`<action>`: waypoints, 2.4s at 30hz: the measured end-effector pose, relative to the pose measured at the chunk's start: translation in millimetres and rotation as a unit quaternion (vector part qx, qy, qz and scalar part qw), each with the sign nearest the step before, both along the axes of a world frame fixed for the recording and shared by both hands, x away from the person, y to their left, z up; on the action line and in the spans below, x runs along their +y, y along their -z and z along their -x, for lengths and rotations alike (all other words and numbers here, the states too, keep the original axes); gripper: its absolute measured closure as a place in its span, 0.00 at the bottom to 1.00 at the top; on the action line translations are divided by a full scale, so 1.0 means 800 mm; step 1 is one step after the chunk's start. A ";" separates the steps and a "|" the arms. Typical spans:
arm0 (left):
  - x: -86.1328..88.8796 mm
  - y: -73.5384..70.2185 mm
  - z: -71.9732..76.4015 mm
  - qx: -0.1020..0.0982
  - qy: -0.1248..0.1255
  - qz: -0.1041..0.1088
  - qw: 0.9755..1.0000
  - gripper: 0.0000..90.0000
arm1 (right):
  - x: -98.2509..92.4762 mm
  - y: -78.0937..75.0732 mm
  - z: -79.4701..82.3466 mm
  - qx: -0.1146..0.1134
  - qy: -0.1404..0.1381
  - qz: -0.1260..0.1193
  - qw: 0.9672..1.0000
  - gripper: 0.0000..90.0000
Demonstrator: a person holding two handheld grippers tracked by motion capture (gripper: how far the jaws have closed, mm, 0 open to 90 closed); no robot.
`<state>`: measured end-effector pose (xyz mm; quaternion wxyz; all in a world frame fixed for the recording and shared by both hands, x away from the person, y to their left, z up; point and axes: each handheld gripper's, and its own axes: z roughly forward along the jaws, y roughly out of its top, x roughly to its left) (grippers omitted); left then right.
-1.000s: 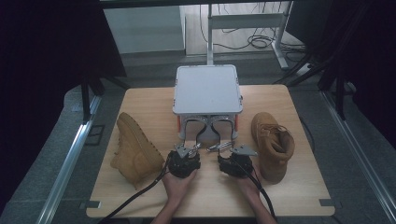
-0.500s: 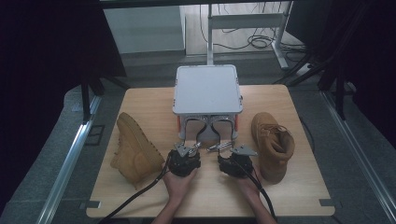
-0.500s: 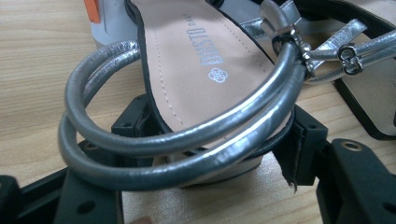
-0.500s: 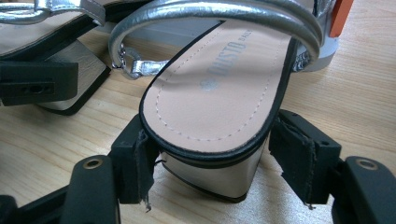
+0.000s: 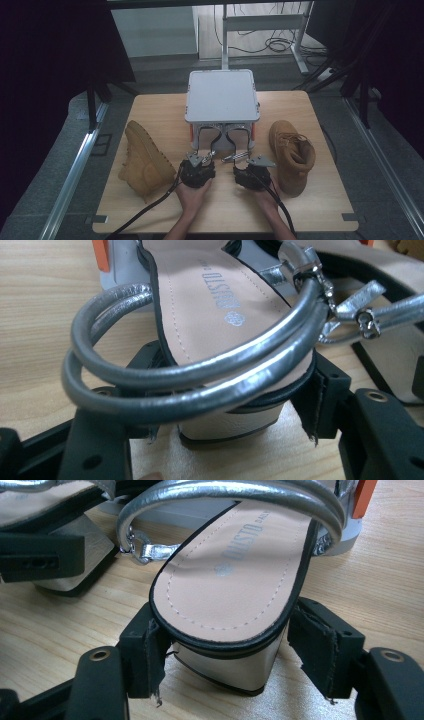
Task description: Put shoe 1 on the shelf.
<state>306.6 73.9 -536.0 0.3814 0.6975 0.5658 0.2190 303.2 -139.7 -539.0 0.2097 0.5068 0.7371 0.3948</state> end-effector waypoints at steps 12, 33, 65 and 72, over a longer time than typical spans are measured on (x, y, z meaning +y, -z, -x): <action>-0.006 -0.003 -0.008 -0.010 -0.013 0.006 1.000 0.42 | 0.000 0.000 0.000 0.000 0.001 -0.001 1.000 0.38; -0.013 -0.005 -0.026 -0.048 -0.054 0.003 0.997 0.45 | -0.001 -0.001 0.000 0.006 0.002 -0.001 1.000 0.39; -0.017 -0.001 -0.055 -0.051 -0.074 -0.002 0.996 0.45 | -0.005 -0.001 0.003 0.011 0.005 -0.007 1.000 0.42; -0.016 0.002 -0.056 -0.040 -0.066 -0.005 0.997 0.45 | -0.005 -0.001 0.003 0.010 0.006 -0.008 1.000 0.42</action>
